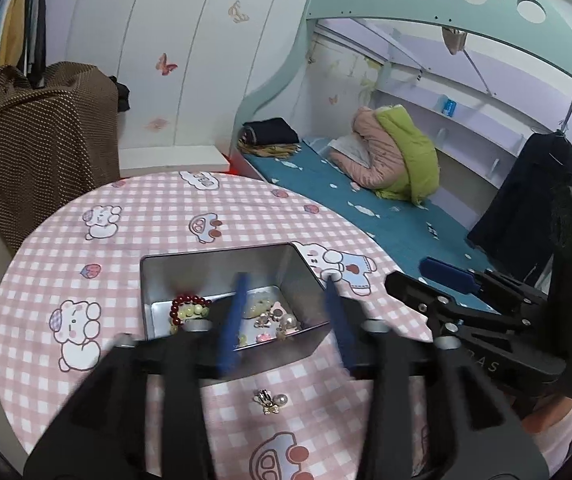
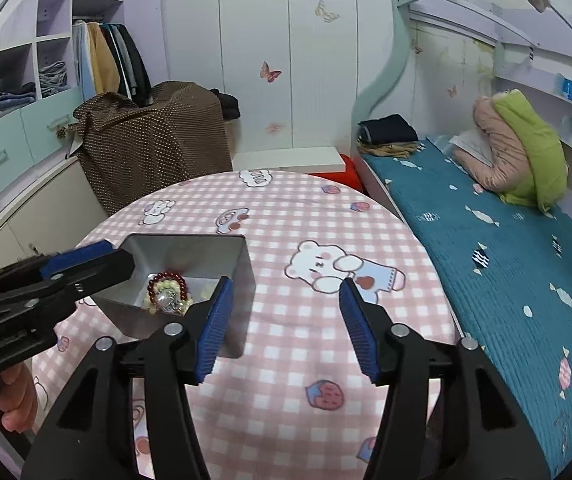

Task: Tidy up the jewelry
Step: 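Lower the pearl earring into the tin with the left tool while the right drops the pink charm, then move both open tools back to the last earrings beside the tin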

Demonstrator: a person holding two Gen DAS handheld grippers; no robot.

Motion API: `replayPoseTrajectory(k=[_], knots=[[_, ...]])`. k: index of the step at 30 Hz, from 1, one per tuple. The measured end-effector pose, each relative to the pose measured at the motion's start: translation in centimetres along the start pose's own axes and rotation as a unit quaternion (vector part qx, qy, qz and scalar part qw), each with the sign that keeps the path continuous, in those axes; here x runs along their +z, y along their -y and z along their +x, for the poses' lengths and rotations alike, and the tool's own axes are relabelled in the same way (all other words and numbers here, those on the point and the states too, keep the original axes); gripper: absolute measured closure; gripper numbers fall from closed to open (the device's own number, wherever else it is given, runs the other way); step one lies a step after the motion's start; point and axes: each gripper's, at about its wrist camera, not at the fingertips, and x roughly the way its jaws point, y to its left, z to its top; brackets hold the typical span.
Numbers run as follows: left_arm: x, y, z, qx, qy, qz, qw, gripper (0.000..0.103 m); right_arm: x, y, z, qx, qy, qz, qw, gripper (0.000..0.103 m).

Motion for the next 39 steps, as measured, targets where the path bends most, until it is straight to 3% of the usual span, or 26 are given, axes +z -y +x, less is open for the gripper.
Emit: replayPoseTrajectory(k=[11, 21, 33, 36, 38, 39], knots=[[-1.3, -1.3, -0.6, 0.025, -0.017, -0.014, 0.9994, 0.057, -1.0, -0.8, 0.2, 0.016, -0.012, -0.008, 1.000, 0.048], [-4.6, -1.9, -0.7, 0.042, -0.063, -0.014, 0.9970, 0.056, -3.7, -3.6, 2.7, 0.048, -0.073, -0.042, 0.995, 0.047], [-7.1, -3.5, -0.3, 0.074, -0.095, -0.030, 0.9923, 0.046, -5.8, -6.4, 4.2, 0.076, -0.109, -0.073, 0.988, 0.048], [-7.3, -3.8, -0.3, 0.081, -0.099, -0.027, 0.9915, 0.046, -6.1, -7.3, 4.6, 0.076, -0.113, -0.087, 0.987, 0.059], [-7.4, -4.0, -0.2, 0.084, -0.103, -0.028, 0.9908, 0.045, -6.4, -7.7, 5.1, 0.084, -0.122, -0.091, 0.985, 0.078], [-7.5, -4.0, -0.1, 0.084, -0.104, -0.028, 0.9906, 0.045, -6.6, -7.9, 5.3, 0.089, -0.123, -0.094, 0.984, 0.080]])
